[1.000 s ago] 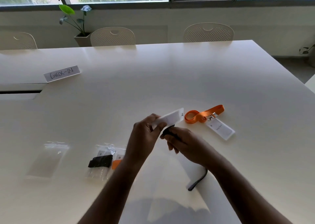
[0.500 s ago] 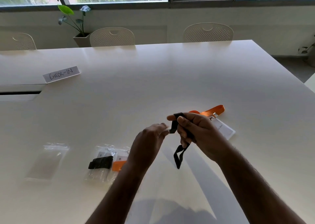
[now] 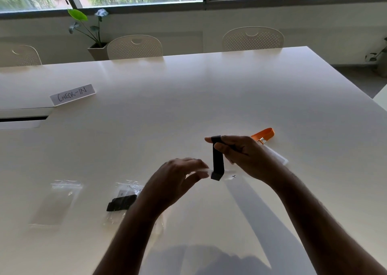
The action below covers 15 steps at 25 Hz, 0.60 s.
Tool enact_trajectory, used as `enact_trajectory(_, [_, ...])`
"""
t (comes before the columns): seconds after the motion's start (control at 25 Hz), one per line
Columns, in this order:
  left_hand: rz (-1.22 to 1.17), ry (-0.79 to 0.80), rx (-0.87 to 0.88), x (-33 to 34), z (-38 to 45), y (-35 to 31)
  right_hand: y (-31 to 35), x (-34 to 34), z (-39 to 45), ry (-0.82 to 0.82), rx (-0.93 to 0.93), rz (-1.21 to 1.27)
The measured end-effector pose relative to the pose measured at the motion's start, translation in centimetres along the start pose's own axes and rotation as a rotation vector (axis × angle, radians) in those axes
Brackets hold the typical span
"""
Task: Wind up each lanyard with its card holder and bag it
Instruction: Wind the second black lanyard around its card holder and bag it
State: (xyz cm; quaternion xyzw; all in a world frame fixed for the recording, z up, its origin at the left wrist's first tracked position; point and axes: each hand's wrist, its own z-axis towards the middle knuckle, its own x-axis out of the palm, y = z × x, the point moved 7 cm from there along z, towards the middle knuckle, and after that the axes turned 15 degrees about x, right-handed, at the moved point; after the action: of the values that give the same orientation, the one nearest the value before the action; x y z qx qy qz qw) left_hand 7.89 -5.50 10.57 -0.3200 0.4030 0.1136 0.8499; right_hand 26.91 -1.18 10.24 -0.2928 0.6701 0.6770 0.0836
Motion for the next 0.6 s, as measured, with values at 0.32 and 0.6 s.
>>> enact_trajectory(0.32, [-0.263,-0.09,-0.127,-1.2,-0.4,1.2,-1.1,2.9,0.5,0.262,0.034,0.354])
enact_trajectory(0.6, [-0.408,-0.337,-0.316,-0.6,-1.7,2.8,-2.0,6.0,-1.1,0.37,0.101,0.52])
